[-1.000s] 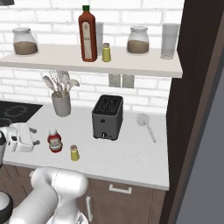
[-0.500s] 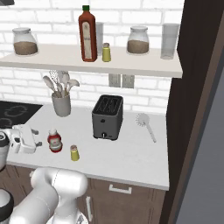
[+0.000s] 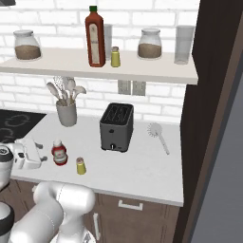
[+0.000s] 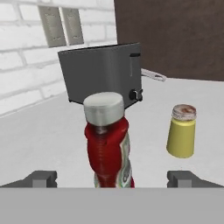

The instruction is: Put the shaker and condiment bottle from the counter next to their counterparts in the cabinet.

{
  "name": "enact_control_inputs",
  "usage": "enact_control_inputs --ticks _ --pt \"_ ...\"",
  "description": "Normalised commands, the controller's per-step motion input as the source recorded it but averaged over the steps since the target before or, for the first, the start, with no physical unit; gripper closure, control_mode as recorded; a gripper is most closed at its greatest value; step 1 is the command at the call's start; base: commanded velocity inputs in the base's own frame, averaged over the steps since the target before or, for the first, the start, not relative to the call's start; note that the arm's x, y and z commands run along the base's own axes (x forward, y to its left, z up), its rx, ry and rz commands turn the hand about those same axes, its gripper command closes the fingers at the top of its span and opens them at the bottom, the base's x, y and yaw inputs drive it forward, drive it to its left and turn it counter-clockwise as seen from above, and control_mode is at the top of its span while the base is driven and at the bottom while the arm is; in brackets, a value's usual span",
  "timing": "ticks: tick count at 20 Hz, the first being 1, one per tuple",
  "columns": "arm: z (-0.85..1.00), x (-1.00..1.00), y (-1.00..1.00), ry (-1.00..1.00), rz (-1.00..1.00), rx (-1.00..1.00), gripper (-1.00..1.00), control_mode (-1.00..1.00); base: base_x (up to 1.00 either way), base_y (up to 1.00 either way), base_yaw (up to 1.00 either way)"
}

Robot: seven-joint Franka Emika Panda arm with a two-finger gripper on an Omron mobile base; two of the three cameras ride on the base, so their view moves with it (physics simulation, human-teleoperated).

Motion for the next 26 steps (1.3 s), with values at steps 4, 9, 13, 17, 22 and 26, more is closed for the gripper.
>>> enact_control_inputs --ticks 4,9,13,17,22,26 --pt "-0.08 0.08 0.00 0.00 0.02 0.00 -1.00 -1.00 0.00 0.00 0.00" --pt "-0.05 0.13 -0.01 0.00 0.01 0.00 -1.00 -1.00 0.00 0.00 0.00" --pt "-0.05 0.14 0.00 0.00 0.01 0.00 -1.00 -1.00 0.00 0.00 0.00" --pt "-0.03 0.09 0.00 0.00 0.00 0.00 -1.00 -1.00 0.00 0.00 0.00" --pt "-0.01 0.05 0.00 0.01 0.00 0.00 -1.00 -1.00 0.00 0.00 0.00" --pt "0.00 0.00 -0.01 0.00 0.00 -0.01 -1.00 -1.00 0.00 0.00 0.00"
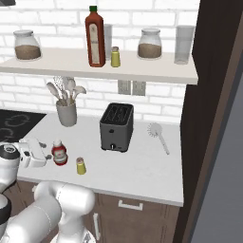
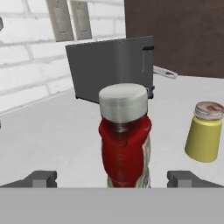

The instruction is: Put the shaker and condiment bottle from the counter next to their counterparts in the cabinet.

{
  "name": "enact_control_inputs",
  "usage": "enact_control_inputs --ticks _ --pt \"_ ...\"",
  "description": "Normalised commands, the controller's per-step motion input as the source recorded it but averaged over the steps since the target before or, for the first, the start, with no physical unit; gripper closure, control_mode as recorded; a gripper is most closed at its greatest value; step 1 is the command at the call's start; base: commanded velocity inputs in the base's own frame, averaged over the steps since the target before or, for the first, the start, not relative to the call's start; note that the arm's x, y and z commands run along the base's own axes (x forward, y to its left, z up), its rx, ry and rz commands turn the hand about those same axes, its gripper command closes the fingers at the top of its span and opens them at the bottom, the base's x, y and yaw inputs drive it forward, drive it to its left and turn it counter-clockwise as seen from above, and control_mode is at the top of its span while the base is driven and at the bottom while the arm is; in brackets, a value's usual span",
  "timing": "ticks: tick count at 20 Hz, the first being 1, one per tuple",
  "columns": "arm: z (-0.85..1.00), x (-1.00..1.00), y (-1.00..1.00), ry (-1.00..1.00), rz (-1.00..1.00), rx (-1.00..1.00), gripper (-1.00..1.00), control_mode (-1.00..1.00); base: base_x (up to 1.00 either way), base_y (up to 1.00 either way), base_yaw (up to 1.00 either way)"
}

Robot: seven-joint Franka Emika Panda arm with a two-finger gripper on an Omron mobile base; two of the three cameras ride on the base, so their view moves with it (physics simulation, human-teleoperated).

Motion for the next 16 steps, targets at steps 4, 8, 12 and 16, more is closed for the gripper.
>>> enact_control_inputs --ticks 4,8,12,16 --pt "-0.01 0.00 0.00 0.00 0.00 -0.01 -1.00 -1.00 0.00 0.00 0.00" --pt "-0.01 0.00 0.00 0.00 0.00 -0.01 -1.00 -1.00 0.00 0.00 0.00" --pt "-0.02 0.00 -0.01 0.00 0.00 0.00 -1.00 -1.00 0.00 0.00 0.00" --pt "-0.04 0.07 -0.02 0.00 0.00 0.00 -1.00 -1.00 0.00 0.00 0.00"
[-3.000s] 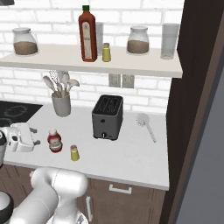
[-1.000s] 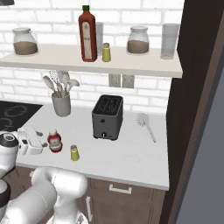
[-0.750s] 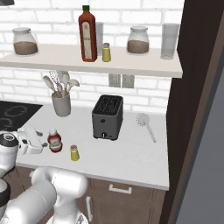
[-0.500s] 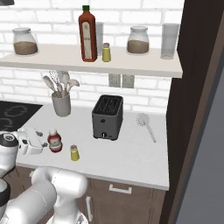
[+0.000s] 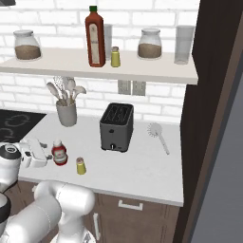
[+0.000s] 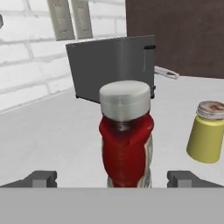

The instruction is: Put the shaker and condiment bottle from the counter next to their counterparts in the cabinet.

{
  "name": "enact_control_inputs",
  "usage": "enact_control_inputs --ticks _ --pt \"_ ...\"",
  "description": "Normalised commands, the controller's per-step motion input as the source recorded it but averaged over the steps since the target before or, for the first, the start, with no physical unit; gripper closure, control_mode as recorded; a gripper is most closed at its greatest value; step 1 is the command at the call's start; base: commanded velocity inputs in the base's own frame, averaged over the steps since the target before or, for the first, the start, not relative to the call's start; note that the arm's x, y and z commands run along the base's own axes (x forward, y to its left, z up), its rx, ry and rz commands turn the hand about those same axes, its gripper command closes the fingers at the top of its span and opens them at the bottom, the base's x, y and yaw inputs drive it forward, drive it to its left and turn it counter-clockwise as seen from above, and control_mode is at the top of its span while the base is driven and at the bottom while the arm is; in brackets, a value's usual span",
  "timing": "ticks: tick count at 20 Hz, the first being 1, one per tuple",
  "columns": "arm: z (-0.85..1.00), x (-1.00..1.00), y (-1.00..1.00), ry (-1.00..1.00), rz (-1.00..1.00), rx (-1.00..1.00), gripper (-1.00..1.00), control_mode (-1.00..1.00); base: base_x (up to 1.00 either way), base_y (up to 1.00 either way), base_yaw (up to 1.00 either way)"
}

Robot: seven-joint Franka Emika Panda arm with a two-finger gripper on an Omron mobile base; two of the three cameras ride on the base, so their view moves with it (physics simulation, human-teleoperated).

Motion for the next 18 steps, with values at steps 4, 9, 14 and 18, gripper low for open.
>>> enact_control_inputs --ticks 4,9,14,18 --pt "-0.07 0.12 -0.10 0.00 0.00 -0.01 -1.00 -1.00 0.00 0.00 0.00" --pt "-0.06 0.12 -0.10 0.00 0.00 0.00 -1.00 -1.00 0.00 0.00 0.00" --pt "-0.08 0.11 -0.06 0.00 0.00 0.00 -1.00 -1.00 0.00 0.00 0.00" --pt "-0.09 0.10 -0.03 0.00 0.00 0.00 -1.00 -1.00 0.00 0.00 0.00"
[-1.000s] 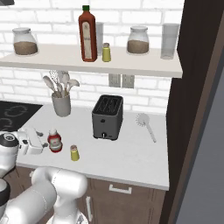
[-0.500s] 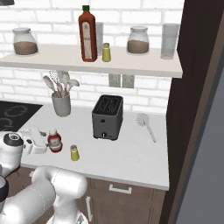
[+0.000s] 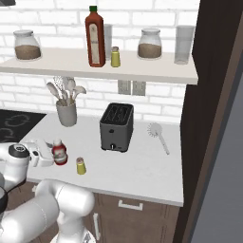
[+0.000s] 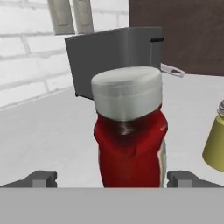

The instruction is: Put the shaker and condiment bottle from the counter next to their counterparts in the cabinet.

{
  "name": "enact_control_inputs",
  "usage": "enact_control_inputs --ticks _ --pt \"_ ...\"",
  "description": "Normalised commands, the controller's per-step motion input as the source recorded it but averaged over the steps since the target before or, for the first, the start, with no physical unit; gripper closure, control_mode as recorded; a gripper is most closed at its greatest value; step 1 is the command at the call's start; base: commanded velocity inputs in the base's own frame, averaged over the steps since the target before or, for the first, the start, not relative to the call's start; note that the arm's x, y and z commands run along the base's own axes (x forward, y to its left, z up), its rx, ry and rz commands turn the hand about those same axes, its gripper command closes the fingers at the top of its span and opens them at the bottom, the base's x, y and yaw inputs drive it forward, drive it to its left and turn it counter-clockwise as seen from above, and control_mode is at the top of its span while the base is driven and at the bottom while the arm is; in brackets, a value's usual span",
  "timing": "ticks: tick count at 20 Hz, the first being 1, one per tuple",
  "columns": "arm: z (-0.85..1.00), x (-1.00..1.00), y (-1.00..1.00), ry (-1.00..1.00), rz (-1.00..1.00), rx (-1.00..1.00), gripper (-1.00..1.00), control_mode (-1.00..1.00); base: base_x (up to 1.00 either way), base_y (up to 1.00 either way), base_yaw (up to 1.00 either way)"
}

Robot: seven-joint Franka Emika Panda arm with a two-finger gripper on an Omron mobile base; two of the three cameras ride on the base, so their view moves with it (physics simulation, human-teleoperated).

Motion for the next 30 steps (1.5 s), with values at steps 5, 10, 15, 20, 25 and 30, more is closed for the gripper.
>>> enact_control_inputs --ticks 5,10,15,20,25,30 --pt "-0.07 0.08 -0.05 0.00 0.00 0.00 -1.00 -1.00 0.00 0.00 0.00" --pt "-0.02 0.05 -0.06 0.00 0.00 -0.01 -1.00 -1.00 0.00 0.00 0.00" --pt "0.00 0.02 -0.13 0.00 0.00 -0.01 -1.00 -1.00 0.00 0.00 0.00" --pt "0.00 0.00 -0.05 0.00 0.00 -0.03 1.00 -1.00 0.00 0.00 0.00" --pt "0.00 0.00 -0.02 0.00 0.00 0.00 1.00 -1.00 0.00 0.00 0.00" --pt "0.03 0.03 -0.02 0.00 -0.01 0.03 1.00 -1.00 0.00 0.00 0.00"
